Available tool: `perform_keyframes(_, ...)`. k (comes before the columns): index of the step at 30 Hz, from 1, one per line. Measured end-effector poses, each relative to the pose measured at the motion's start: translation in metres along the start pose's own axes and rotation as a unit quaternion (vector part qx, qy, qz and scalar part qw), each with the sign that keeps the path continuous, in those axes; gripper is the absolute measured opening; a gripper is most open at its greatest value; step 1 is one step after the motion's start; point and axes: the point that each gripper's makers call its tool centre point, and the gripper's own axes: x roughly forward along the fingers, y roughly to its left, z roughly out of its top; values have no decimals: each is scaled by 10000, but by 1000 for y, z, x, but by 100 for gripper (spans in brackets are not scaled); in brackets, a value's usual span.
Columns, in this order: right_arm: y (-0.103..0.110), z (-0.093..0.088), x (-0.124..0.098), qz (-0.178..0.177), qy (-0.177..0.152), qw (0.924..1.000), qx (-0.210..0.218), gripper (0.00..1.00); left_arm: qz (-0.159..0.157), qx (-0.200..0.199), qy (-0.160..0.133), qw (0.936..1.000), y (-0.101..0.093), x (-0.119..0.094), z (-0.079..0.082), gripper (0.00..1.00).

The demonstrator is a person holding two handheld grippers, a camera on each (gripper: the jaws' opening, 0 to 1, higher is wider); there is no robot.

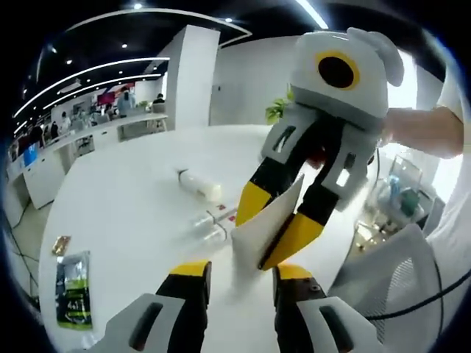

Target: Arrange the skincare products in the storage area until every visible bottle or jar stands upright without overlapping.

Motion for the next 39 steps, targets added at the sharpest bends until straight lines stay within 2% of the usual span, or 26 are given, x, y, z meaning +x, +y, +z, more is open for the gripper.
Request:
perform_keyframes(3, 2, -3, -2, 269, 15, 9992, 299, 13, -4, 63, 39, 10000, -1, 0, -1, 34)
perform_keyframes(7, 2, -5, -5, 383, 98, 9989, 246, 14, -37, 5, 28, 10000, -2, 1, -1, 33)
perform_keyframes(10, 1, -8, -6, 464, 288, 9983, 189, 14, -76, 54, 67, 9999, -5, 3, 0, 31)
perform_keyframes(14, 1, -10, -7, 608, 451, 9970, 164, 15, -82, -69, -47, 9999, -8, 6, 8, 28)
perform_keyframes(18, 1, -11, -8, 600, 536, 9966, 187, 15, -154, 21, -49, 9999, -15, 9, 9, 27)
perform_keyframes(26, 2, -14, -9, 403, 650, 9969, 166, 18, -173, 49, 16, 9998, -13, 9, 5, 23)
perform_keyframes(28, 2, -17, -12, 388, 759, 9961, 225, 22, -66, 145, 3, 9999, -10, 9, 5, 20)
perform_keyframes(30, 0, -17, -13, 331, 785, 9960, 277, 27, -50, 77, -3, 10000, -8, 9, 5, 19)
perform_keyframes(39, -6, -12, -20, 267, 888, 9956, 91, 25, -8, -72, -57, 10000, -5, 8, 8, 20)
